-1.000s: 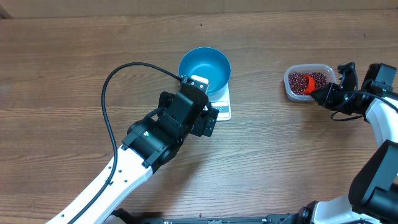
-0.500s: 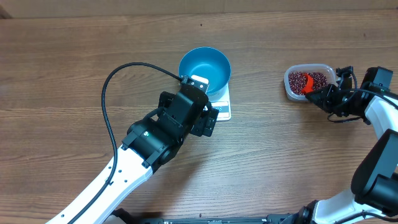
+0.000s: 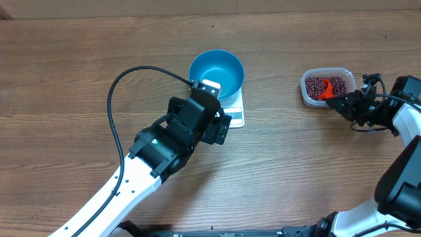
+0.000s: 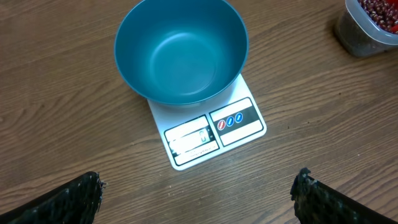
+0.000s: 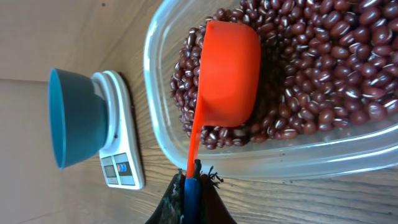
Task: Scoop item into bowl and weigh 150g on scale
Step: 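Lower the red scoop into the beans and scoop with the right gripper, then lift the filled scoop and carry it left toward the teal bowl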
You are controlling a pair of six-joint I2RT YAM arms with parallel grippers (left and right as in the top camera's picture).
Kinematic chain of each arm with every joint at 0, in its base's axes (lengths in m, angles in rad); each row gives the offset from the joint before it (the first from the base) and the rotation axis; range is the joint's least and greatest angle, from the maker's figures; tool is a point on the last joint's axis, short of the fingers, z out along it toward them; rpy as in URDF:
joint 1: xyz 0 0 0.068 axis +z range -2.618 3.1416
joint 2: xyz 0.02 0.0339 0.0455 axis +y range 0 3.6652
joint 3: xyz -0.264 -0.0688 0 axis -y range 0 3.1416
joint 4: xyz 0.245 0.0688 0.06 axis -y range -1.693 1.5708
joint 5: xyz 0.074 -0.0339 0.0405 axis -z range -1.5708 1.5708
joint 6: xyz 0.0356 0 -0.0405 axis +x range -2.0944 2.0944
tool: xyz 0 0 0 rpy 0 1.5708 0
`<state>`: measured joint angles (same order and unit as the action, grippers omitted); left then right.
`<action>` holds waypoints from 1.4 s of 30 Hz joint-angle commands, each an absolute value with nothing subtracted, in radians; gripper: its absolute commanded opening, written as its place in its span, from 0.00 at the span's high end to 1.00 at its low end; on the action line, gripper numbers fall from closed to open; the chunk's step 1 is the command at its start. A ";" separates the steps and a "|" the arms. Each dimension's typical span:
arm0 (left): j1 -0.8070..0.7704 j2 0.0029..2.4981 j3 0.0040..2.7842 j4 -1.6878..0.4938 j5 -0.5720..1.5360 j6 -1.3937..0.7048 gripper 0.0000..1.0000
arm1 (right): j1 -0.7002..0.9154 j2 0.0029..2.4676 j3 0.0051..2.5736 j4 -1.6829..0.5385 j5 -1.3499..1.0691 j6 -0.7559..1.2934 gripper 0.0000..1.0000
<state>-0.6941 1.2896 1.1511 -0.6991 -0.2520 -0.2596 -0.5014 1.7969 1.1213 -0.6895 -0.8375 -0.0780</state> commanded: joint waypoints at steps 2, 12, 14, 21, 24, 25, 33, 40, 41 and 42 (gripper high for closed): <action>-0.694 1.275 1.148 -0.696 -0.269 -0.266 0.00 | -0.517 1.803 1.111 -0.688 -0.934 -0.074 0.96; -0.694 1.275 1.148 -0.696 -0.269 -0.266 0.00 | -0.561 1.804 1.111 -0.706 -0.989 -0.074 0.96; -0.694 1.275 1.148 -0.696 -0.269 -0.266 0.01 | -0.573 1.804 1.111 -0.708 -1.013 -0.074 0.96; -0.694 1.275 1.148 -0.696 -0.269 -0.266 0.00 | -0.605 1.804 1.111 -0.729 -1.055 -0.075 0.96; -0.694 1.275 1.148 -0.696 -0.269 -0.266 0.00 | -0.616 1.804 1.111 -0.732 -1.087 -0.075 0.96; -0.694 1.275 1.148 -0.696 -0.269 -0.266 0.00 | -0.619 1.804 1.111 -0.733 -1.101 -0.075 0.96; -0.694 1.275 1.148 -0.696 -0.269 -0.266 0.01 | -0.632 1.804 1.111 -0.735 -1.215 -0.078 0.96; -0.694 1.275 1.148 -0.696 -0.269 -0.266 0.01 | -0.632 1.804 1.111 -0.735 -1.353 -0.078 0.96; -0.694 1.275 1.148 -0.696 -0.269 -0.266 0.00 | -0.632 1.804 1.111 -0.736 -1.369 -0.078 0.96; -0.694 1.275 1.148 -0.696 -0.269 -0.266 0.01 | -0.632 1.804 1.111 -0.737 -1.382 -0.078 0.96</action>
